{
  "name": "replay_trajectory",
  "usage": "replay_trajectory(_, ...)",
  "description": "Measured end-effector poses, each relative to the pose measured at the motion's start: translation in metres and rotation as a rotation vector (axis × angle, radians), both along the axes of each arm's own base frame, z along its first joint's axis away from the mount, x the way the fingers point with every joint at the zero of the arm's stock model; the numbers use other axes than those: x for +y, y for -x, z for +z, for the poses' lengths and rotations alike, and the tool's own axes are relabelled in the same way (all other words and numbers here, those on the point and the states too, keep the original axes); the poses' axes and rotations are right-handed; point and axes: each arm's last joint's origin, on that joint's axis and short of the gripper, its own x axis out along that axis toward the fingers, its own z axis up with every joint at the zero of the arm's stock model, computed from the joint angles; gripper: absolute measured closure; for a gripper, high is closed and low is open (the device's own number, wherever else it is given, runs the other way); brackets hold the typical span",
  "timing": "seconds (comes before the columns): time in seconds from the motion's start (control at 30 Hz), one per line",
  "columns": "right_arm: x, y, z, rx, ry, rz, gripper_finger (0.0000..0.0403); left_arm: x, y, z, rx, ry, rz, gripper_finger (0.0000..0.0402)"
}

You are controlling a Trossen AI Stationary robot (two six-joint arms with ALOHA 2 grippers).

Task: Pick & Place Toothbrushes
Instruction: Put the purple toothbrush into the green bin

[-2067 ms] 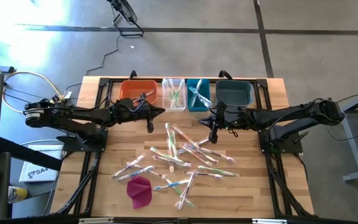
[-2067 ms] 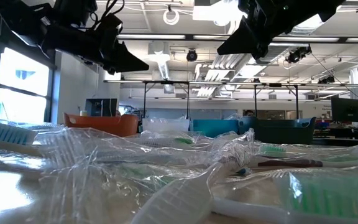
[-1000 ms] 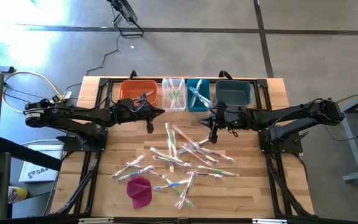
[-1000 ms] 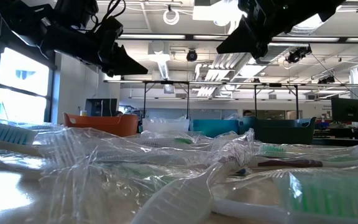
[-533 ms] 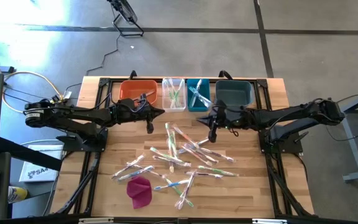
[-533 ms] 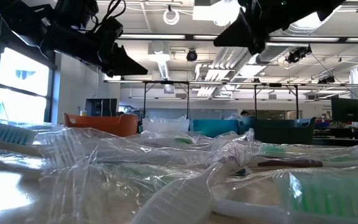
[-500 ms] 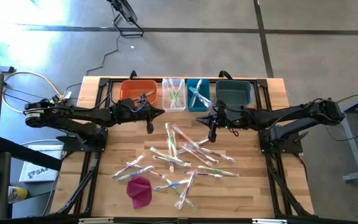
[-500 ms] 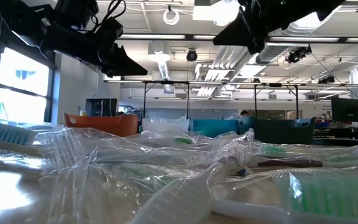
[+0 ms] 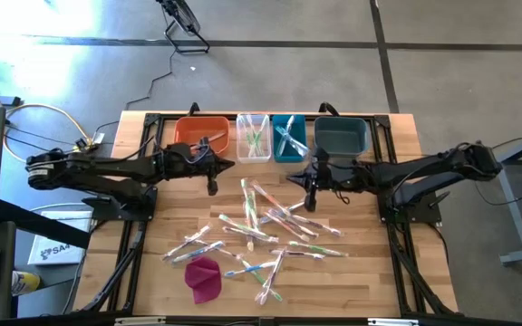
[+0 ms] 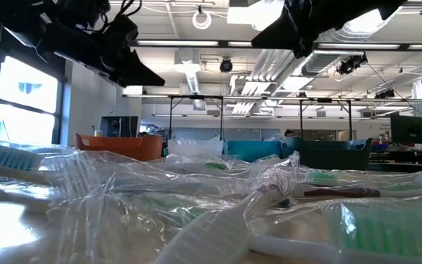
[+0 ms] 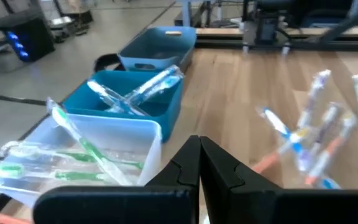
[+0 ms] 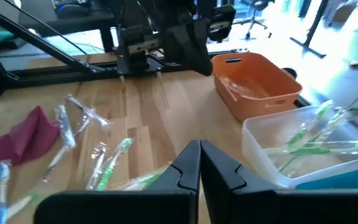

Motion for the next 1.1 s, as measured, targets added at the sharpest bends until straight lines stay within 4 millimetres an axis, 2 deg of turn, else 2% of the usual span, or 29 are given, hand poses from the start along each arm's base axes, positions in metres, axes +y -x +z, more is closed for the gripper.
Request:
replay_trajectory(0.33, 0.027, 0.004, -0.001, 0.020, 0.078, 0.029, 0.0400, -0.003, 0.006, 0.006, -0.015, 0.010, -0.063, 0.0401)
replay_trajectory(0.43, 0.032, 0.006, 0.000, 0.089, 0.103, 0.006, 0.0400, -0.003, 0.006, 0.006, -0.017, 0.011, -0.065, 0.0401)
replay_trajectory(0.57, 0.031, 0.003, 0.015, 0.203, 0.137, -0.093, 0.0400, -0.003, 0.006, 0.007, -0.032, 0.011, -0.064, 0.0401)
replay_trajectory(0.73, 0.024, -0.003, 0.021, 0.321, 0.137, -0.044, 0.0400, -0.003, 0.006, 0.007, -0.029, 0.016, -0.063, 0.0401)
replay_trajectory(0.93, 0.011, -0.008, -0.011, 0.501, 0.028, 0.015, 0.0400, -0.004, 0.006, 0.006, -0.024, 0.022, -0.075, 0.0401)
replay_trajectory(1.1, 0.005, -0.015, -0.036, 0.620, -0.046, -0.010, 0.0400, -0.004, 0.006, 0.005, -0.016, 0.024, -0.074, 0.0401)
